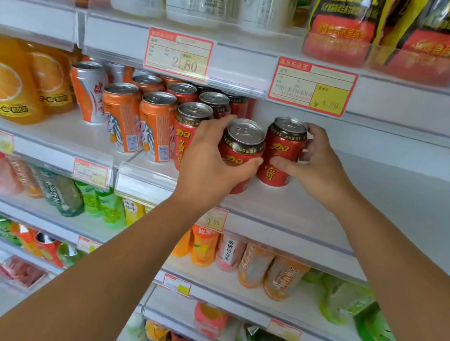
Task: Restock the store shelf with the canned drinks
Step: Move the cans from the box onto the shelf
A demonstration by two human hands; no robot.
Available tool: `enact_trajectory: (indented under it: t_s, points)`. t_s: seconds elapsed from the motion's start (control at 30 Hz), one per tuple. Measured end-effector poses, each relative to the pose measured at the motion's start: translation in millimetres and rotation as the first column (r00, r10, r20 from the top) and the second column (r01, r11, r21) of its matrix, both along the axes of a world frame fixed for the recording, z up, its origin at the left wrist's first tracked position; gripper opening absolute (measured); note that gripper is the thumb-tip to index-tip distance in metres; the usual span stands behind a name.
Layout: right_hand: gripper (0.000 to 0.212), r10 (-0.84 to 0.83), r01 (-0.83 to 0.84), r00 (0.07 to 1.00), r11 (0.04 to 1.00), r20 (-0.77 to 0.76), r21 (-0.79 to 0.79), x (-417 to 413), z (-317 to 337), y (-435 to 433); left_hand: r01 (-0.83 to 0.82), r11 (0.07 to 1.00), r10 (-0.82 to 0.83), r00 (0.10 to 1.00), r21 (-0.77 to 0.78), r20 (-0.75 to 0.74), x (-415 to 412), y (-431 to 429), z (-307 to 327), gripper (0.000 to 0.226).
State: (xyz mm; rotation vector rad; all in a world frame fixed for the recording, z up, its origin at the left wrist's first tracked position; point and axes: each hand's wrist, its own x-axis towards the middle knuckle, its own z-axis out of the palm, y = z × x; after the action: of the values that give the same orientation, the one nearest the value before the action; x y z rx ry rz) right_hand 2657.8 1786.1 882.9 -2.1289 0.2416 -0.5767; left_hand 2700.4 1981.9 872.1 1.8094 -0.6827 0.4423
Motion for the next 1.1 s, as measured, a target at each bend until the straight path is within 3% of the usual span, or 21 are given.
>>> enact_trajectory:
  t_s: [0.27,0.33,0.43,0.6,1.1]
  points:
    - [0.081,-0.004,0.003,0.999,1.0,-0.041,-0.005,17.5,-2.7,-20.8,-0.091,0.995,0.091,0.996,0.034,0.011,1.7,-5.3,-17.3,0.088]
    - [0.078,0.02,-0.02,0.998,1.0,-0.064,-0.014,23.0,-2.8,-25.8,-0.093,0.99,0.094,0.996,0.103,-0.007,-1.8,-4.8,-24.0,0.1]
    - [0.075,0.019,-0.021,0.998,0.999,-0.055,-0.04,39.8,-0.1,-29.9,-0.223,0.955,0.217,0.975,0.197,0.051,-3.1,-7.2,-33.6,0.101]
    - [0.068,-0.062,0.06,0.998,0.995,-0.017,-0.076,84.7,0.0,-39.5,-0.331,0.93,0.315,0.942,0.16,0.119,1.3,-12.0,-41.4,0.097]
    - [0.071,-0.094,0.094,0.994,0.996,0.054,-0.001,144.4,-18.9,-53.1,-0.359,0.919,0.339,0.93,0.163,0.14,1.3,-12.4,-42.2,0.098]
